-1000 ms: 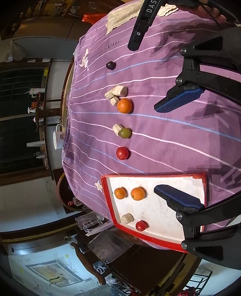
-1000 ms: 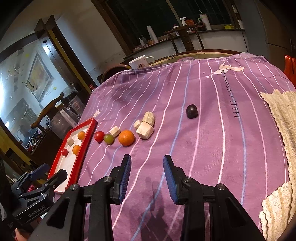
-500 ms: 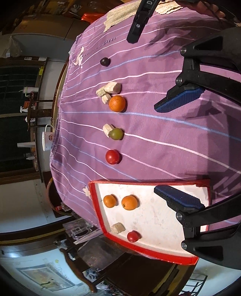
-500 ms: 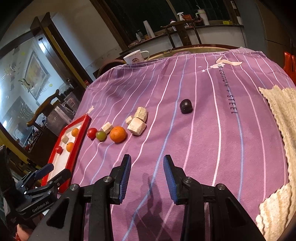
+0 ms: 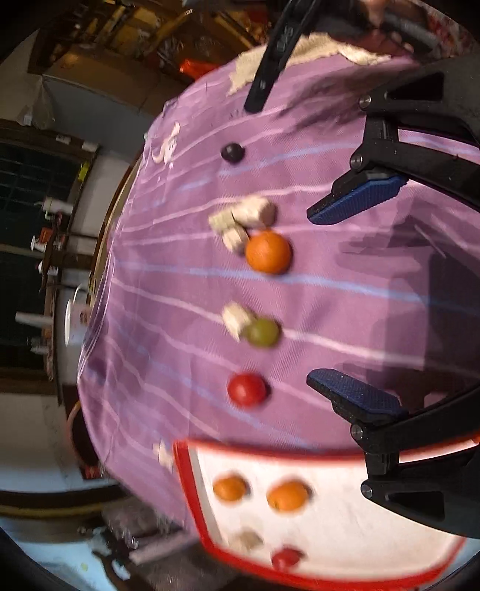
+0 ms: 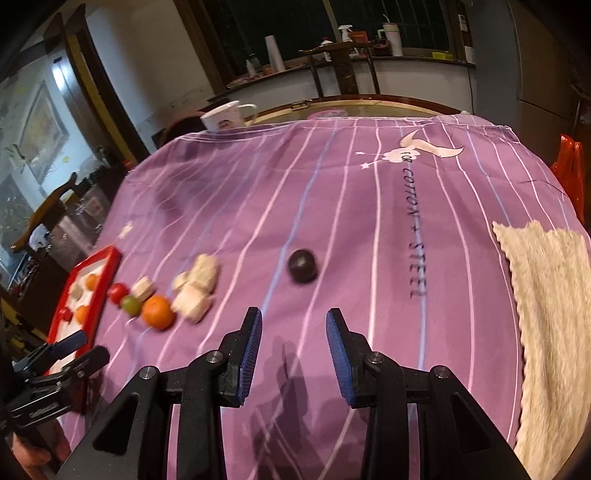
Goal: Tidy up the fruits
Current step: 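Withdraw both open grippers from the tray back over the table, then grasp the large orange with the left gripper while the right gripper grasps the dark plum, then place the orange in the tray with the left gripper while the right gripper places the plum, then move both open grippers back over the remaining fruits and chunks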
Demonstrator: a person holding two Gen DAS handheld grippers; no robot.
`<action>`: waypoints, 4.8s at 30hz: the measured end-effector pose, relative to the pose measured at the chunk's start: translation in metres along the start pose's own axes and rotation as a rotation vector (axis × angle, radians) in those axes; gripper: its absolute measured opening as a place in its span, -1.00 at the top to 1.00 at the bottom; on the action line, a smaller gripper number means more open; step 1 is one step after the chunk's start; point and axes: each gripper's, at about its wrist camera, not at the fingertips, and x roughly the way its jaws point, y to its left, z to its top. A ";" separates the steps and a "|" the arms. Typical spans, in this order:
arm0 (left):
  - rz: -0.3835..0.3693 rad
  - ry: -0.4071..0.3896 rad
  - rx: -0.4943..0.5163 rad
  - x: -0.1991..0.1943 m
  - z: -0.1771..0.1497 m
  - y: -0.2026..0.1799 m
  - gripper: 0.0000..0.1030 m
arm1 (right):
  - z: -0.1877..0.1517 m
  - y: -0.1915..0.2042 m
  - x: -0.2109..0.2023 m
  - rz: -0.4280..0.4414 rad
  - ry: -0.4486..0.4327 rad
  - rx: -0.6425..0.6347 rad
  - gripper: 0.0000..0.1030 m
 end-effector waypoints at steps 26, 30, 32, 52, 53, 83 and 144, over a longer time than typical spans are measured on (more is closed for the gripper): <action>-0.014 0.017 0.134 0.068 0.021 -0.036 0.33 | 0.026 0.012 0.074 -0.075 0.015 -0.122 0.24; -0.012 0.014 0.130 0.066 0.021 -0.035 0.34 | 0.024 0.014 0.072 -0.070 -0.006 -0.130 0.46; -0.011 0.017 0.128 0.066 0.020 -0.035 0.34 | 0.025 0.014 0.070 -0.054 -0.010 -0.126 0.48; 0.011 -0.079 0.109 -0.009 -0.005 -0.041 0.34 | 0.008 0.043 0.020 -0.014 -0.062 -0.158 0.49; 0.014 -0.082 0.104 -0.013 -0.007 -0.040 0.34 | 0.007 0.044 0.017 -0.013 -0.066 -0.159 0.49; 0.157 -0.219 -0.273 -0.115 -0.063 0.124 0.33 | -0.044 0.193 -0.048 0.120 -0.117 -0.383 0.48; 0.200 -0.241 -0.450 -0.125 -0.066 0.208 -0.44 | -0.061 0.271 0.037 0.391 0.107 -0.331 0.32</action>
